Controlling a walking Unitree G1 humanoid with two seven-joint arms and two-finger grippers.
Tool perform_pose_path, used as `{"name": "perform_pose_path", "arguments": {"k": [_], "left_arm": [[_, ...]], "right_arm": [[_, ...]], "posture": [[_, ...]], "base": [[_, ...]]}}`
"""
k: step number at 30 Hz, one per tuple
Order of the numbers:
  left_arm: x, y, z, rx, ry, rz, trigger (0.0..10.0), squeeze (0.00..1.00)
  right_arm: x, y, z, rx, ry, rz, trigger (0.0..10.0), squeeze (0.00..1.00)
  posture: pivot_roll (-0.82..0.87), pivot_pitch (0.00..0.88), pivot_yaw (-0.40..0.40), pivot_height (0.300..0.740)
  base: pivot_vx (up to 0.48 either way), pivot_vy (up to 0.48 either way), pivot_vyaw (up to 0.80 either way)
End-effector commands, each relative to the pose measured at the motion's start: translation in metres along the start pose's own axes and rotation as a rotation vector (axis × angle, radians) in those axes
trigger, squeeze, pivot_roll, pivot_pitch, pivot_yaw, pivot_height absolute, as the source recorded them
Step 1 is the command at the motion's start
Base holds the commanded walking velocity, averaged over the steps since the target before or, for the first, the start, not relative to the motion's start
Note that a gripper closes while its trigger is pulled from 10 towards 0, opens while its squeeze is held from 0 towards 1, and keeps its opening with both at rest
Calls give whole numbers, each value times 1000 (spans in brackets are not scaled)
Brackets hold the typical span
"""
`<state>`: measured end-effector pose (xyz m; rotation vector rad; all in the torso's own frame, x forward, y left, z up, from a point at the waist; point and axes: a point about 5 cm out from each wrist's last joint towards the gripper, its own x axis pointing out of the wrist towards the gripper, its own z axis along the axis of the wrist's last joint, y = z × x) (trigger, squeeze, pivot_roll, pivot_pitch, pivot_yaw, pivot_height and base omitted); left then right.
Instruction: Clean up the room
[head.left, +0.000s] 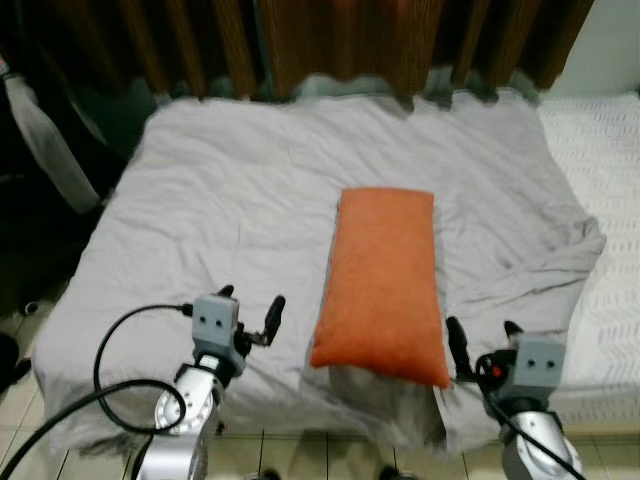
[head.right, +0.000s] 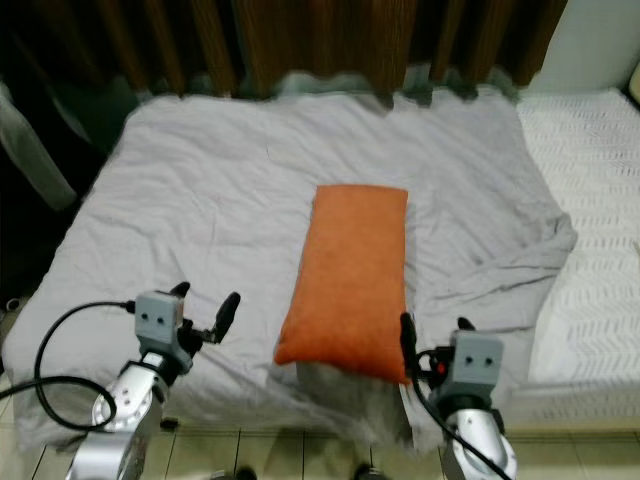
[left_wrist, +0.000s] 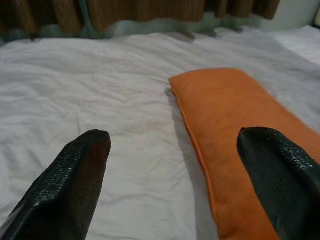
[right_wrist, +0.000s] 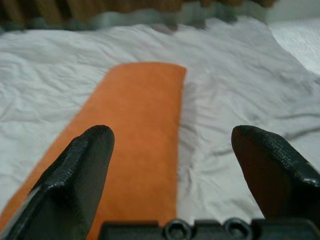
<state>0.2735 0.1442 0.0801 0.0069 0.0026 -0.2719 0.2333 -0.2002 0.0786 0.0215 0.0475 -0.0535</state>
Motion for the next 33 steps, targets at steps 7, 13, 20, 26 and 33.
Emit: {"name": "perform_pose_path", "arguments": {"k": [7, 13, 20, 26, 33], "left_arm": [[7, -6, -10, 15, 44, 23, 10000, 0], [3, -6, -13, 9, 51, 23, 10000, 0], [2, -3, -16, -17, 56, 56, 10000, 0], [1, -1, -18, -7, 67, 58, 10000, 0], [1, -4, -20, -23, 65, 48, 10000, 0]], "right_arm": [[20, 12, -6, -9, 25, 93, 10000, 0], [14, 17, -15, -15, 69, 126, 10000, 0], [18, 17, -14, -35, 49, 154, 10000, 0], [23, 16, -10, -42, 38, 163, 10000, 0], [22, 18, -11, -43, 44, 184, 10000, 0]], "posture": [[-84, 0, 36, 740], [-75, 22, 30, 740], [-76, 29, 29, 740], [-72, 38, 22, 740], [-75, 44, 17, 740]], "base": [[0, 0, -66], [0, 0, -400], [176, -200, -229], [0, 0, 0], [179, -350, 0]]}}
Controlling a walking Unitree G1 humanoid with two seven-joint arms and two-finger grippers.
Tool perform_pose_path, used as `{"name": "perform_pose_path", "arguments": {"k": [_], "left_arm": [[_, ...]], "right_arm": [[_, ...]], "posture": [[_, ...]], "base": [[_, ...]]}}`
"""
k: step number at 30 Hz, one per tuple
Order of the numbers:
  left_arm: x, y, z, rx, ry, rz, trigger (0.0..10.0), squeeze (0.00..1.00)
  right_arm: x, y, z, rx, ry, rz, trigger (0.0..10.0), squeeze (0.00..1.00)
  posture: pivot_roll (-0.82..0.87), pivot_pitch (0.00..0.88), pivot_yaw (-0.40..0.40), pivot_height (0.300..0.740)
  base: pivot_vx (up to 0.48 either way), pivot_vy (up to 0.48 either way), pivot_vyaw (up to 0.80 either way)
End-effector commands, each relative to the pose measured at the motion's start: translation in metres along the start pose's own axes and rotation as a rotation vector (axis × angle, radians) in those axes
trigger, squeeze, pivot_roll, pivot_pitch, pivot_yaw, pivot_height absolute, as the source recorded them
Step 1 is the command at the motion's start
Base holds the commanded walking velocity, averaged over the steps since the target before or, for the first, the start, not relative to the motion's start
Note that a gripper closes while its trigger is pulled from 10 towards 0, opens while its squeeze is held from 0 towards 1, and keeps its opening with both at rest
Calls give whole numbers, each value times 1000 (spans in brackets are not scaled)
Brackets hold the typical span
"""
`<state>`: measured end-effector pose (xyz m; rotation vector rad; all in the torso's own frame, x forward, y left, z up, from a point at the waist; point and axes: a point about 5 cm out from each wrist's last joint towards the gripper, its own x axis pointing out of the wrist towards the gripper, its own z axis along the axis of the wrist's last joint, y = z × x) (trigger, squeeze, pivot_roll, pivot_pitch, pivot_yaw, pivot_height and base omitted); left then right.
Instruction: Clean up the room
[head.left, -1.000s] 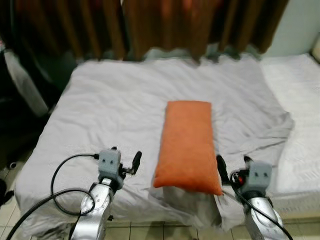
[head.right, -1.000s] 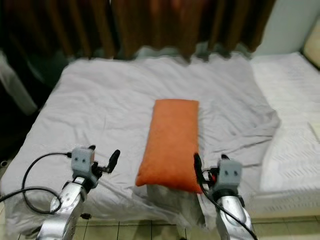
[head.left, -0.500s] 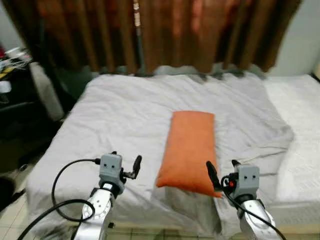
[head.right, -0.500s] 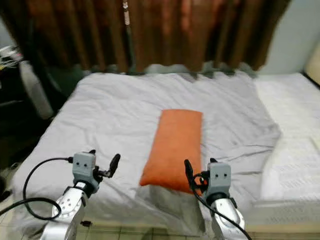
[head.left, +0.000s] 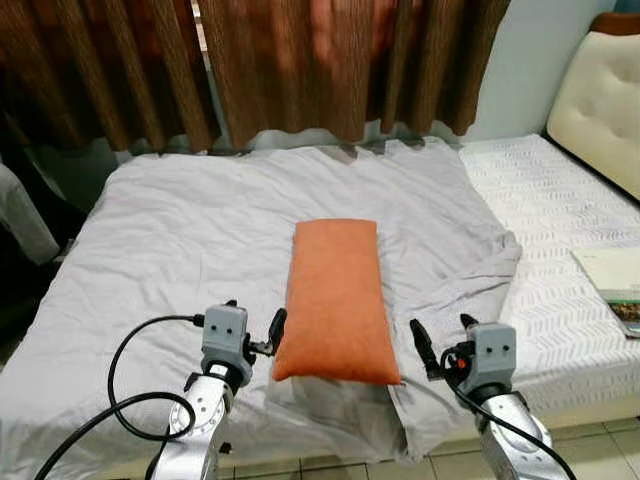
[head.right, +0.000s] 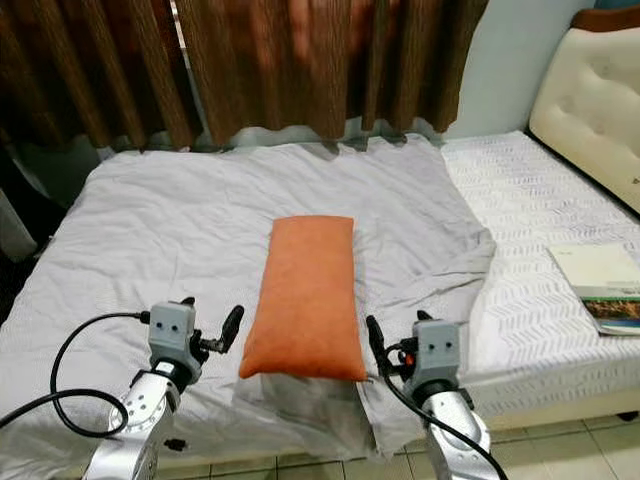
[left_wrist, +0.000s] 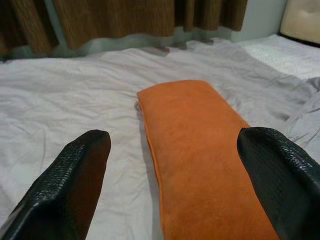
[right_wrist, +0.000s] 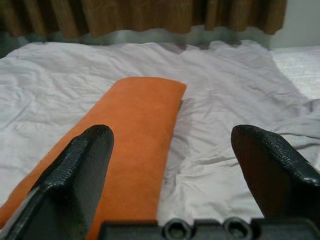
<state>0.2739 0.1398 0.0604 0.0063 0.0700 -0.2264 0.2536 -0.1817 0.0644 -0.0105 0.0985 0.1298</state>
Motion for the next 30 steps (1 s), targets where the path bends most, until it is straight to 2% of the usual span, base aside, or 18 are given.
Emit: {"name": "perform_pose_path", "arguments": {"k": [1, 8, 17, 21, 30], "left_arm": [[0, 1, -1, -20, -1, 11, 10000, 0], [-1, 3, 0, -21, -15, 32, 10000, 0], [-3, 6, -4, -61, -4, 65, 10000, 0], [-4, 8, -5, -70, -1, 76, 10000, 0], [-1, 13, -2, -47, -3, 68, 10000, 0]], "right_arm": [[2, -2, 2, -5, -5, 7, 10000, 0], [3, -3, 2, -10, 6, 30, 10000, 0], [8, 1, 1, -9, 23, 77, 10000, 0], [10, 3, -1, 21, 38, 91, 10000, 0], [12, 7, -3, 35, 45, 104, 10000, 0]], "posture": [[-75, 43, 15, 740], [-68, 40, 4, 740], [-58, 40, -10, 740], [-51, 38, -15, 740], [-49, 44, -11, 740]], "base": [[0, 0, 0], [0, 0, 0], [462, 0, 0], [464, 0, 0], [464, 0, 0]]}}
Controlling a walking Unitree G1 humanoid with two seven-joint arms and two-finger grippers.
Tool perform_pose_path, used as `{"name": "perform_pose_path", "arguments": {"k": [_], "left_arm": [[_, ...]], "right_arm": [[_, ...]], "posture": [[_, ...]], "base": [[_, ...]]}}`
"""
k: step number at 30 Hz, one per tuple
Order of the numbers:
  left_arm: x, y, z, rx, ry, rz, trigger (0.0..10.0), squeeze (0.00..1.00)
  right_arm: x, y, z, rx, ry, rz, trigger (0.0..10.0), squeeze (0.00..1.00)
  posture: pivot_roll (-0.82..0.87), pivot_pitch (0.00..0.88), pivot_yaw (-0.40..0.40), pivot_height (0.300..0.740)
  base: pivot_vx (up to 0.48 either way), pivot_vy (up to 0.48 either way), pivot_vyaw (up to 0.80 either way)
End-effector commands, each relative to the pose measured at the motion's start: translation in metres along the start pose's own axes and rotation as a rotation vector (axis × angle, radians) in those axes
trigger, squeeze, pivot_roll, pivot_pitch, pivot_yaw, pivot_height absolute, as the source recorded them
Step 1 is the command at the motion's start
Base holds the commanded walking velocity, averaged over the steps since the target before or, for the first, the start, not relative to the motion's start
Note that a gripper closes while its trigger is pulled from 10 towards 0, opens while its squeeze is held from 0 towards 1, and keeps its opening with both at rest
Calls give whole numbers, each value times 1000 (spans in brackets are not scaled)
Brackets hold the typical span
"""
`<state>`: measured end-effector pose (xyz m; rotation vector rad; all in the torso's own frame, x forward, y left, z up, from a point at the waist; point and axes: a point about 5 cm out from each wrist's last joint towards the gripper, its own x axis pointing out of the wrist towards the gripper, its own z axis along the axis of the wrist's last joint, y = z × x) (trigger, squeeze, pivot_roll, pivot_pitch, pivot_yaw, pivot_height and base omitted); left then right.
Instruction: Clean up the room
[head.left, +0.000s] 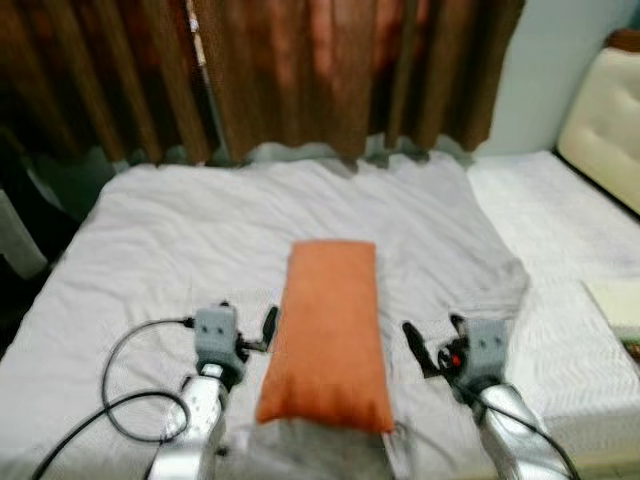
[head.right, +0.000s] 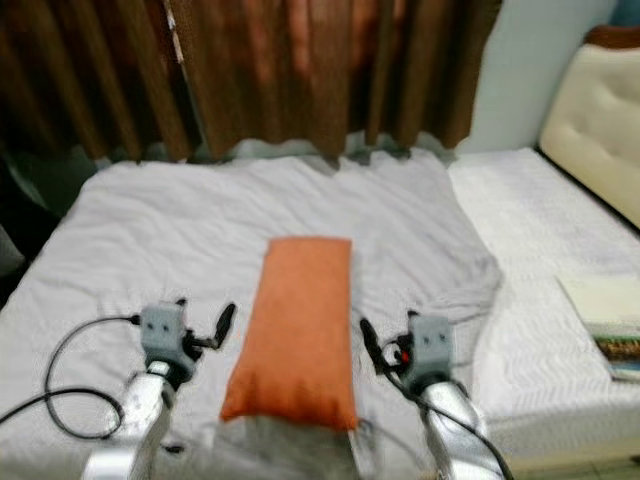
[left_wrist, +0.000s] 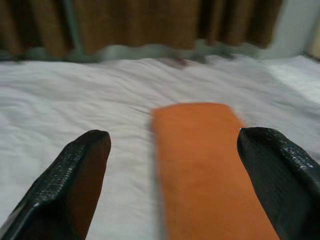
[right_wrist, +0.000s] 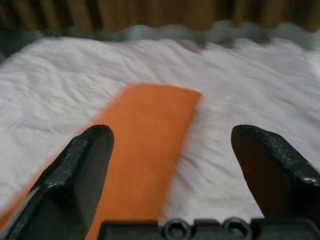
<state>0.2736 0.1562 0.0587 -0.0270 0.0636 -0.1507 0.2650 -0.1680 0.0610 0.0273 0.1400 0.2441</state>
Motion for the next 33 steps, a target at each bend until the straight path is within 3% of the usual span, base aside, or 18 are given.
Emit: {"name": "perform_pose_path", "arguments": {"k": [1, 7, 11, 14, 17, 18, 20, 22, 28, 33], "left_arm": [[3, -2, 0, -18, 6, 1, 10000, 0], [3, -3, -1, -3, 26, 9, 10000, 0], [20, 9, 1, -15, 69, -17, 10000, 0], [30, 16, 3, -64, 94, -31, 10000, 0], [53, 20, 5, -212, 185, -76, 10000, 0], [55, 20, 5, -221, 195, -79, 10000, 0], [58, 21, 6, -234, 199, -82, 10000, 0], [65, 24, 18, -331, 180, -105, 10000, 0], [72, 32, 27, -459, 148, -90, 10000, 0], [73, 34, 26, -542, 136, -93, 10000, 0]], "right_arm": [[-2, -5, -1, 3, 9, -12, 10000, 0], [2, 2, -2, 85, 34, 23, 10000, 0], [18, 2, 3, 155, 38, 15, 10000, 0], [26, 2, 5, 184, 40, 6, 10000, 0], [47, 6, 7, 306, 53, 10, 10000, 0], [50, 6, 7, 311, 56, 9, 10000, 0], [52, 7, 8, 318, 55, 10, 10000, 0], [57, 6, 14, 335, 36, -4, 10000, 0], [64, 2, 15, 372, 11, -50, 10000, 0], [72, 13, 19, 440, -10, -38, 10000, 0]], "posture": [[-49, 44, -11, 740], [-58, 83, 0, 740], [-56, 166, -5, 740], [-56, 191, -5, 740], [-35, 309, -5, 740], [-33, 362, -6, 740], [-35, 389, -4, 740], [-39, 532, 16, 740], [-46, 646, 36, 740], [-76, 684, 19, 740]], "base": [[469, 0, 0], [311, 0, 0], [0, 0, 0], [0, 0, 0], [0, 0, 0], [0, 0, 0], [0, 0, 0], [0, 0, 0], [0, 0, 0], [0, 0, 0]]}}
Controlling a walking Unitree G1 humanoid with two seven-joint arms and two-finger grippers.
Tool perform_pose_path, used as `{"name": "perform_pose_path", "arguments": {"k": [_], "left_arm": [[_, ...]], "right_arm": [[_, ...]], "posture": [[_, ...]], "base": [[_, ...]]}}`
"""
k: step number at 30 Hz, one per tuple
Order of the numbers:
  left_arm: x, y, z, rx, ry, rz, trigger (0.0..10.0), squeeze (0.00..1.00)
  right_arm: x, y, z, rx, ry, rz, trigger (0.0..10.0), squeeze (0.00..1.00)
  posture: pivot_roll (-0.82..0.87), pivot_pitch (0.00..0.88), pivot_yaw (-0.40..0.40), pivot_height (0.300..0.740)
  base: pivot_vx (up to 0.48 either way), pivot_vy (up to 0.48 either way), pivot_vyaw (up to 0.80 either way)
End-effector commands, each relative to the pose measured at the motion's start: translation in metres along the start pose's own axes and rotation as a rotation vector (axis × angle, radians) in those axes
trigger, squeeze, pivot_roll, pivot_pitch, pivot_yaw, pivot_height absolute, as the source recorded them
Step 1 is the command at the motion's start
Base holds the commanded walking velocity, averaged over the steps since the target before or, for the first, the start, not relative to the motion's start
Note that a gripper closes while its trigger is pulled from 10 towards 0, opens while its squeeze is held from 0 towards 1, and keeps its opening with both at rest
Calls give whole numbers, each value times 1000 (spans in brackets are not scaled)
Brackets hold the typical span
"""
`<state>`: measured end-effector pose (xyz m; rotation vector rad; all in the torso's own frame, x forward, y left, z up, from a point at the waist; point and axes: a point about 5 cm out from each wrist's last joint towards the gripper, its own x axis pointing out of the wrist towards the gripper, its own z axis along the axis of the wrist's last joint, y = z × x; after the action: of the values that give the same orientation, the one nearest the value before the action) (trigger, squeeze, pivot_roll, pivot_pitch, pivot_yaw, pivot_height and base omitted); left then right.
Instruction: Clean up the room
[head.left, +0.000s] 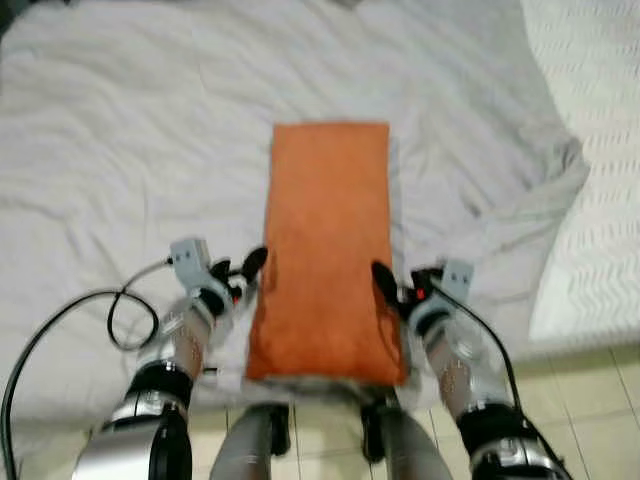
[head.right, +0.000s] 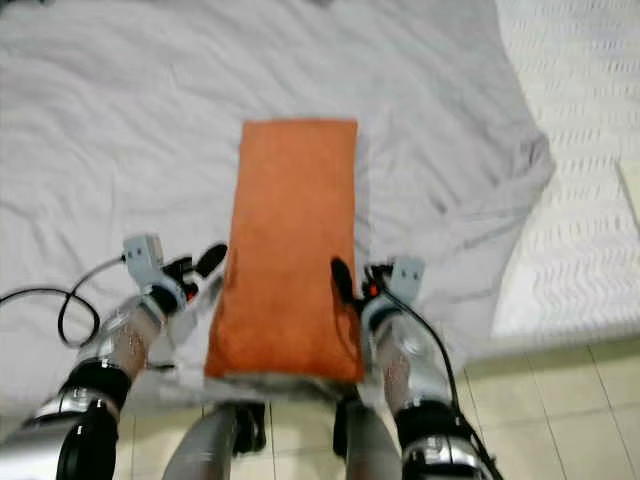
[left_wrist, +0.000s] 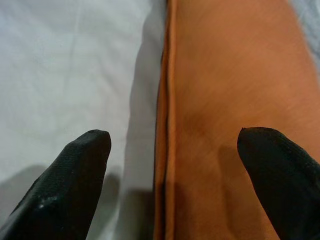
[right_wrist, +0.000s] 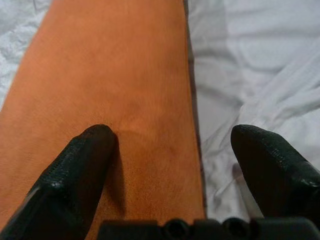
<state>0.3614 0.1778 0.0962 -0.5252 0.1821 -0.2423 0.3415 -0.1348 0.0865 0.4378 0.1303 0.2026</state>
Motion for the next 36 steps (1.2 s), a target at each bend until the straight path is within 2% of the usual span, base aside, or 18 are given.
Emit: {"name": "perform_pose_path", "arguments": {"k": [1, 4, 8, 15, 17, 18, 21, 26, 27, 28, 29, 36], "left_arm": [[-7, 7, -15, -63, 35, 19, 10000, 0], [-4, -4, -17, -106, 24, -54, 10000, 0], [2, -22, -14, -126, 18, -183, 10000, 0], [3, -31, -13, -138, 16, -243, 10000, 0], [3, -32, -23, -135, 60, -244, 10000, 0], [1, -33, -37, -150, 112, -234, 10000, 0], [0, -34, -46, -159, 141, -227, 10000, 0], [-6, -38, -78, -231, 254, -199, 10000, 0], [-8, -38, -81, -245, 267, -192, 10000, 0], [-9, -36, -84, -244, 274, -171, 9686, 0], [-9, -35, -86, -246, 279, -161, 0, 0], [-13, -28, -89, -249, 284, -122, 0, 0]], "right_arm": [[-6, -5, -16, 55, 50, -25, 10000, 0], [-5, 2, -23, 126, 79, 11, 10000, 0], [-4, 6, -26, 134, 98, 71, 10000, 0], [-4, 13, -32, 150, 146, 137, 10000, 0], [-4, 13, -37, 171, 173, 137, 10000, 0], [-5, 14, -43, 190, 205, 132, 10000, 0], [-5, 13, -47, 200, 221, 128, 10000, 0], [-6, 9, -55, 173, 262, 92, 10000, 0], [-5, 9, -54, 163, 264, 88, 7804, 0], [-5, 9, -55, 156, 267, 82, 392, 0], [-5, 10, -55, 155, 270, 86, 0, 0], [-4, 10, -57, 198, 273, 64, 0, 0]], "posture": [[-75, 687, 16, 740], [-74, 695, 10, 740], [-82, 689, -1, 740], [-81, 689, -3, 740], [-77, 702, -6, 740], [-75, 706, -9, 740], [-75, 707, -11, 740], [-71, 701, -15, 740], [-71, 699, -15, 740], [-71, 697, -15, 740], [-70, 696, -15, 740], [-67, 679, -15, 740]], "base": [[0, 0, 0], [0, 0, 0], [0, 0, 0], [0, 0, 0], [0, 0, 0], [0, 0, 0], [0, 0, 0], [0, 0, 0], [0, 0, 0], [0, 0, 0], [0, 0, 0], [0, 0, 0]]}}
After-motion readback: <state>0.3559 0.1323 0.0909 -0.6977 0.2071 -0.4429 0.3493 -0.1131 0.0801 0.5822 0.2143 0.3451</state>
